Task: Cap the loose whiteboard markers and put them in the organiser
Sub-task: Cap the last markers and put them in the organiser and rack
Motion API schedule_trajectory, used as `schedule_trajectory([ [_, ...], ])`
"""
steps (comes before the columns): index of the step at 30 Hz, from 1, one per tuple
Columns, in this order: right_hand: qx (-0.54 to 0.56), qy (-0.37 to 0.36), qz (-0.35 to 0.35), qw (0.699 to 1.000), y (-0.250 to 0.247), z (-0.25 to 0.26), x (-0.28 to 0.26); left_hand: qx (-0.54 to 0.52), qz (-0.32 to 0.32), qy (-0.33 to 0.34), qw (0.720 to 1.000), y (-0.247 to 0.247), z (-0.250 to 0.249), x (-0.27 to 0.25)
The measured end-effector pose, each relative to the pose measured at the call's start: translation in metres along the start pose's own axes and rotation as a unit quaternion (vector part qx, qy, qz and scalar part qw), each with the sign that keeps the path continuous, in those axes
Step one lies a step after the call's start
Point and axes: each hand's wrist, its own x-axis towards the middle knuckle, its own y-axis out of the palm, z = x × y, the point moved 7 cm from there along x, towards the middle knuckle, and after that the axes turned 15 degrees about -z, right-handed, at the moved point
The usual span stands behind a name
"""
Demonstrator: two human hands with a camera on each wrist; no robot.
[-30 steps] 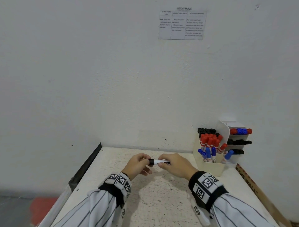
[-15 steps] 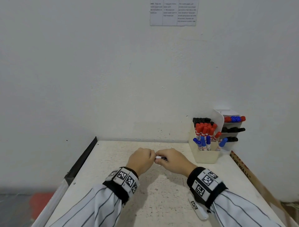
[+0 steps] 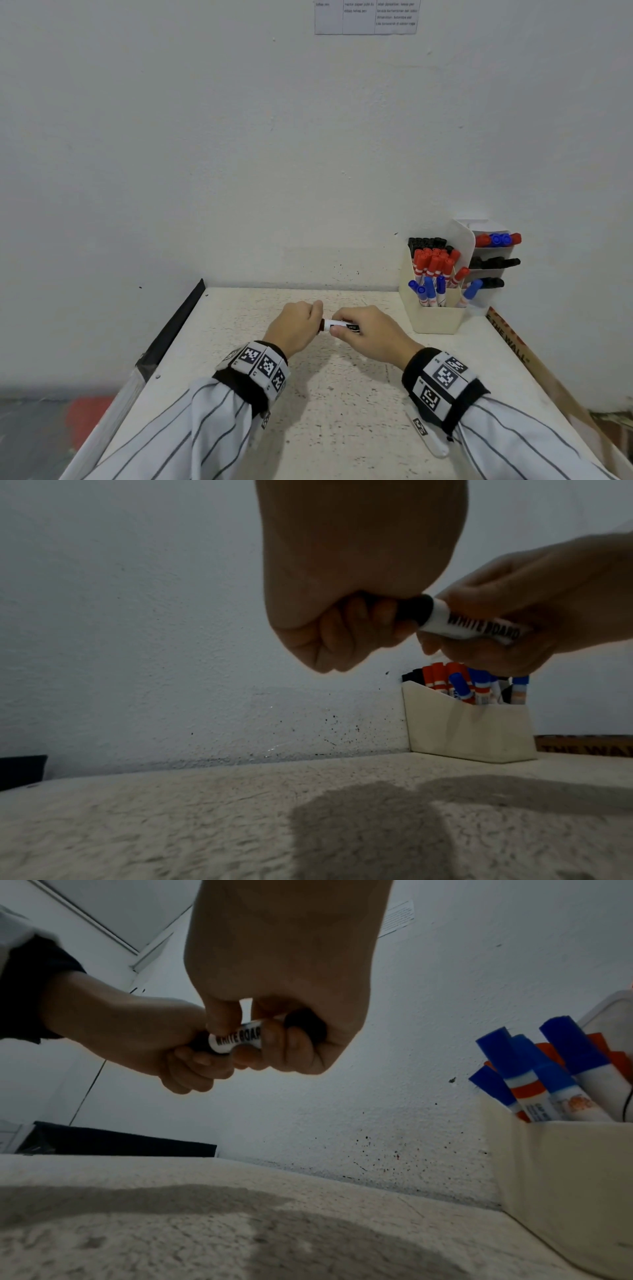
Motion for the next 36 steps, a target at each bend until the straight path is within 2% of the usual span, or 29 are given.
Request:
schedule_trajectory([
  [4, 0.097, 0.043, 0.020, 0.994, 0.004, -0.003, -0.002, 0.020, -0.019, 0.047, 0.999, -0.003, -0.009, -0.005],
  [11, 0.062, 0.004, -0.014, 0.998, -0.002, -0.001, -0.004, -0.004, -0.010, 0.021, 1.000, -0.001, -0.014, -0.013],
  [16, 0.128, -0.009, -0.002, 0.992, -0.001, 0.003, -0.008, -0.004, -0.037, 0.043, 0.998, -0.008, -0.026, -0.018],
  [22, 0.010, -0.058, -0.068, 0.996, -0.015, 0.007, -0.006, 0.007, -0.020, 0.018, 1.000, -0.005, -0.029, -0.012],
  [25, 0.022, -0.065, -0.077, 0.995, -0.019, 0.008, -0.005, 0.017, -0.035, 0.025, 0.999, -0.008, -0.031, -0.009],
  [28, 0.076, -0.059, -0.056, 0.994, -0.018, 0.009, -0.004, 0.020, -0.047, 0.057, 0.997, -0.009, -0.038, -0.009],
  [36, 0.039, -0.065, -0.059, 0.995, -0.021, 0.006, -0.005, 0.027, -0.042, 0.065, 0.997, -0.002, -0.041, -0.008],
])
